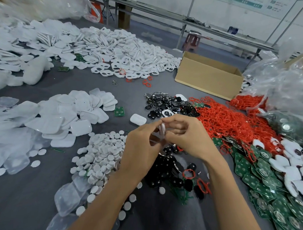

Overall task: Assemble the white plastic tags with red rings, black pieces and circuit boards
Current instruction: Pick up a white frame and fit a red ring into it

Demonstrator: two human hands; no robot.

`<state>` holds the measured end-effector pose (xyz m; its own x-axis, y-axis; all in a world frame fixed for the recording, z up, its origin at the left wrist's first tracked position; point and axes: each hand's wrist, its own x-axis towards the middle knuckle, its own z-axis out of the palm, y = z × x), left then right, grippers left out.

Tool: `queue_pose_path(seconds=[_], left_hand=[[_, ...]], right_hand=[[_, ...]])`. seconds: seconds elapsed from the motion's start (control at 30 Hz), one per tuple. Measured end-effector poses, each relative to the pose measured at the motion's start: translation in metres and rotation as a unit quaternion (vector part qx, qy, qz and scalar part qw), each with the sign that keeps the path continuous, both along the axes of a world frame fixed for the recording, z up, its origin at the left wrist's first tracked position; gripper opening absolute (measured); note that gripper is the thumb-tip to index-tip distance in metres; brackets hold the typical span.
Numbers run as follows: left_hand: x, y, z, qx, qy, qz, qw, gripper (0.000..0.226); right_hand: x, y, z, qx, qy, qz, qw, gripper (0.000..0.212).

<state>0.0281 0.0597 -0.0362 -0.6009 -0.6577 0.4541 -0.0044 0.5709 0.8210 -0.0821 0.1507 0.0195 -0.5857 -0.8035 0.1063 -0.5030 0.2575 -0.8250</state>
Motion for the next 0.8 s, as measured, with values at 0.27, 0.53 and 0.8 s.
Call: queue_pose_path(seconds=[0.27,0.53,0.8], left_hand=[[0.001,-0.001,0.0,-0.069,0.007,-0.006,0.998,0.048],[0.002,-0.011,0.006,0.238,0.088,0.032,0.967,0.026],[0.001,-0.012,0.01,0.365,0.13,-0.02,0.922,0.024]], right_hand=[[-0.005,0.005,0.003,-0.002,-0.057,0.032,0.998,0.032],[-0.028,0.016,0.003,0.072,0.128,-0.068,0.987,0.032],[-0.009,0.037,0.012,0.252,0.184,0.06,0.948,0.025]])
